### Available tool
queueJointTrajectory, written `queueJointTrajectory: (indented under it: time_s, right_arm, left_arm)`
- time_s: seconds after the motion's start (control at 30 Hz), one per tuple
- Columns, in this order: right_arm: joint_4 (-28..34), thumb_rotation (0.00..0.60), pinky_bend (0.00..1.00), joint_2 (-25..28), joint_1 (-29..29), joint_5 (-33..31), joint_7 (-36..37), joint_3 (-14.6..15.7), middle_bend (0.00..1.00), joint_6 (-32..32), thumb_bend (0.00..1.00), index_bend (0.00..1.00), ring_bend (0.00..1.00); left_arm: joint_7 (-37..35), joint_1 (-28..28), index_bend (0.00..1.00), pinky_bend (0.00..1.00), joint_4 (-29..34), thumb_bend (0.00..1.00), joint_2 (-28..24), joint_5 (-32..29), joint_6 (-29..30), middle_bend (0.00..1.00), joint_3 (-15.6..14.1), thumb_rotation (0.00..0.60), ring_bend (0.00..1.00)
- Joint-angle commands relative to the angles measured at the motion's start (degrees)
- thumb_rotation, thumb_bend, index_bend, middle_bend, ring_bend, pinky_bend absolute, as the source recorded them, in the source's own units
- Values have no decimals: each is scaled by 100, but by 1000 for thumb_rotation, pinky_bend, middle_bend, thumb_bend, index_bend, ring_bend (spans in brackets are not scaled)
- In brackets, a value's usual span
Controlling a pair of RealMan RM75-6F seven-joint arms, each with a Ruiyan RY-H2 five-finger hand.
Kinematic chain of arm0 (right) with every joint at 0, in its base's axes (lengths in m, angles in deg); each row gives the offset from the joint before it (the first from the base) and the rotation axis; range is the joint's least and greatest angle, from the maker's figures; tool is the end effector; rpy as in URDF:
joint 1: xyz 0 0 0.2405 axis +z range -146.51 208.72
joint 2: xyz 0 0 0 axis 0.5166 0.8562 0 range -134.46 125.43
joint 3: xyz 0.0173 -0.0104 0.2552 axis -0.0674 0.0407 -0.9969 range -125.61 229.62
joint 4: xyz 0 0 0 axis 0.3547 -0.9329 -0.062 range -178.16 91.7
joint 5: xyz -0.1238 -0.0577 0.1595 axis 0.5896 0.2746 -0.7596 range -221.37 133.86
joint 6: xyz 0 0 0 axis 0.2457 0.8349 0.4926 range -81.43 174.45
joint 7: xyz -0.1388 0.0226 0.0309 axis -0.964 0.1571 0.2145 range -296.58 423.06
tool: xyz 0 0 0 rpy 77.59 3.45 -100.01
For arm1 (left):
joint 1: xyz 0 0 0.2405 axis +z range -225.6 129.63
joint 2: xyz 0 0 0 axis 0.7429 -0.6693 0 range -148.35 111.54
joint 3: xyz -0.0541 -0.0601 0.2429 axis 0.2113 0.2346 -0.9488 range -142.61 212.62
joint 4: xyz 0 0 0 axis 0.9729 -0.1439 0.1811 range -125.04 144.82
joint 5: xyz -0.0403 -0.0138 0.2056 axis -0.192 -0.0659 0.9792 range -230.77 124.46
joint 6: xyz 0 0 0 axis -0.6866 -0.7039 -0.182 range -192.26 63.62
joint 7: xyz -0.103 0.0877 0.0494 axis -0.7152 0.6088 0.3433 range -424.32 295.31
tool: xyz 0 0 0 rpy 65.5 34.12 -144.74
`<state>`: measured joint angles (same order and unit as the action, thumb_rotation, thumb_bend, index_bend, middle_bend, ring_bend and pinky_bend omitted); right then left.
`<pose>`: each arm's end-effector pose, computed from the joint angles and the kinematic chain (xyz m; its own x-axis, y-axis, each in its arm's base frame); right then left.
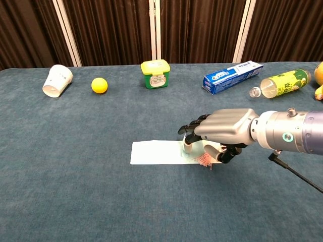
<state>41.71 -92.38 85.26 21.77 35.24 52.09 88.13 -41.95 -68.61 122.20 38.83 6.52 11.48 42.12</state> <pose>-0.1259 -0.3222 -0.0602 0.7777 -0.2829 0.5614 -0.5655 -0.7048 0.4284 -0.2464 0.2540 0.1648 0.4687 0.1156 0.8757 0.8741 0.0823 -0.4787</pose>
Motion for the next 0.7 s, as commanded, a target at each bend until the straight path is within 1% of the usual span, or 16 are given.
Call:
queueJointTrajectory:
  time_s: [0.03, 0.2, 0.53, 0.7]
  right_arm:
    - [43, 600, 0, 33, 0, 11, 16, -42, 0, 33, 761, 284, 0]
    - [109, 600, 0, 95, 11, -19, -23, -84, 0, 58, 761, 285, 0]
    - [168, 600, 0, 61, -10, -27, -114, -14, 0, 51, 761, 288, 0]
    - [84, 600, 0, -16, -6, -27, -221, 47, 0, 28, 762, 289, 0]
  left_arm:
    - [-30, 9, 0, 0, 9, 0, -17, 3, -5, 0, 8, 600, 0]
    - [-84, 21, 0, 0, 15, 0, -48, 33, -31, 0, 12, 600, 0]
    - [-143, 41, 0, 0, 27, 0, -82, 86, -59, 0, 8, 600, 0]
    - [-182, 54, 0, 0, 50, 0, -115, 82, -64, 0, 22, 600, 0]
